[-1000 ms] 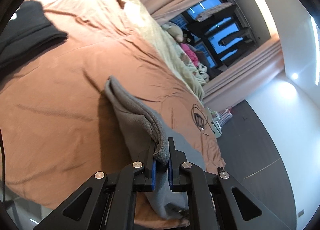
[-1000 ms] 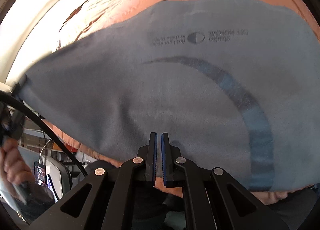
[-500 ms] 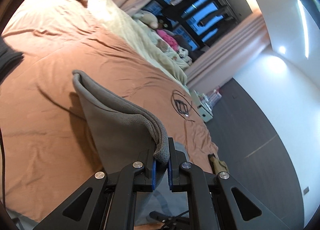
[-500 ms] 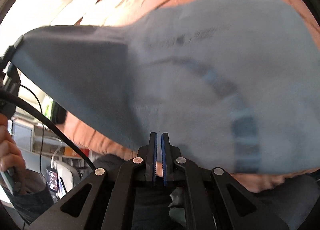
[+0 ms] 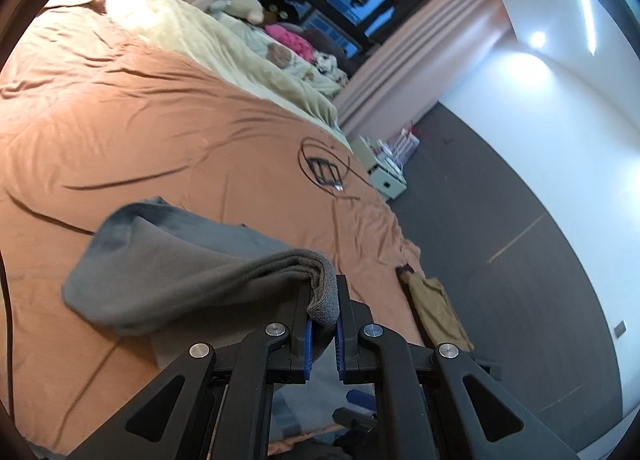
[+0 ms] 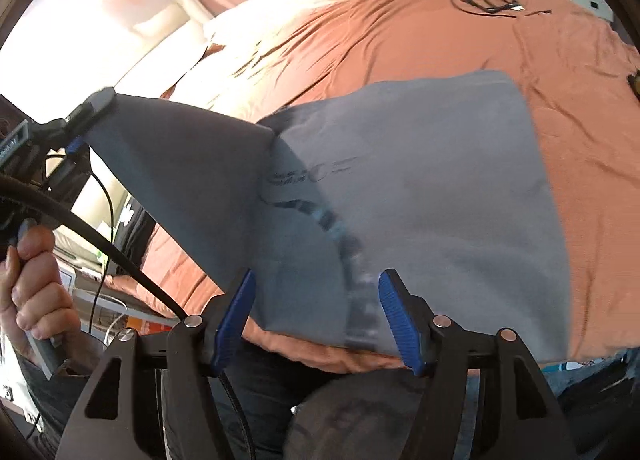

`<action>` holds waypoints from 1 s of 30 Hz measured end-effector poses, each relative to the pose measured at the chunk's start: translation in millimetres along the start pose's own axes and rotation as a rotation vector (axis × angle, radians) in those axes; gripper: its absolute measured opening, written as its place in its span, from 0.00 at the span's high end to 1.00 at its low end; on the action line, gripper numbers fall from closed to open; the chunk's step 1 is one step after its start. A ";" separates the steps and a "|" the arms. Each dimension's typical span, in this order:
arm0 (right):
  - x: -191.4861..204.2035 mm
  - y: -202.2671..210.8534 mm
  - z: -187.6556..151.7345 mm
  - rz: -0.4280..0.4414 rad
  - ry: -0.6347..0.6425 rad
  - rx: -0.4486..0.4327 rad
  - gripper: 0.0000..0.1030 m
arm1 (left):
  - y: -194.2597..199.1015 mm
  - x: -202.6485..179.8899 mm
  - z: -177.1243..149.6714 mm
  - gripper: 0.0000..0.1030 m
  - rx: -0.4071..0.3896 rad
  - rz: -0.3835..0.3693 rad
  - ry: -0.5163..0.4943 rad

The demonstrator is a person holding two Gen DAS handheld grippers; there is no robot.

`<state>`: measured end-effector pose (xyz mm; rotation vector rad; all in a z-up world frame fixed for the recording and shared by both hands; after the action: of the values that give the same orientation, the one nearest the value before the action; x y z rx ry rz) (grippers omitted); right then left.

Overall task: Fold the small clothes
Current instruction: 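Lower the folded edge onto the shirt and open the left tool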

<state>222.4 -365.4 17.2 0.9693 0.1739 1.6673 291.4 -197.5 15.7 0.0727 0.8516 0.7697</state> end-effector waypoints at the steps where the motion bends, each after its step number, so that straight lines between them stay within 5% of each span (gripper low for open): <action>1: -5.1 4.0 -0.6 -0.003 -0.009 -0.004 0.40 | -5.6 -4.8 -4.0 0.92 0.014 -0.004 -0.009; 14: -66.8 45.5 -19.3 -0.115 -0.048 -0.017 0.40 | -70.6 -55.2 -60.0 0.92 0.175 -0.017 -0.102; 25: -79.2 60.9 -40.9 -0.217 -0.044 -0.005 0.40 | -131.1 -77.9 -132.8 0.91 0.365 -0.033 -0.153; 30: -77.4 65.7 -47.6 -0.254 -0.009 0.005 0.40 | -146.5 -77.2 -158.7 0.75 0.453 -0.041 -0.163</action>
<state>143.0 -437.9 -14.8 0.9174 0.2834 1.4297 234.0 -391.5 -92.3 0.5114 0.8555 0.5128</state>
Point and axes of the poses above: each gripper's, at about its wrist camera, not at the fingertips, and y roughly against the way its jaws point, x to its left, z to its top, the point moved 2 cm from there along -y, roughly the way its jaws point, and after that the axes turned 11 degrees about -x, right-handed, at the moved point
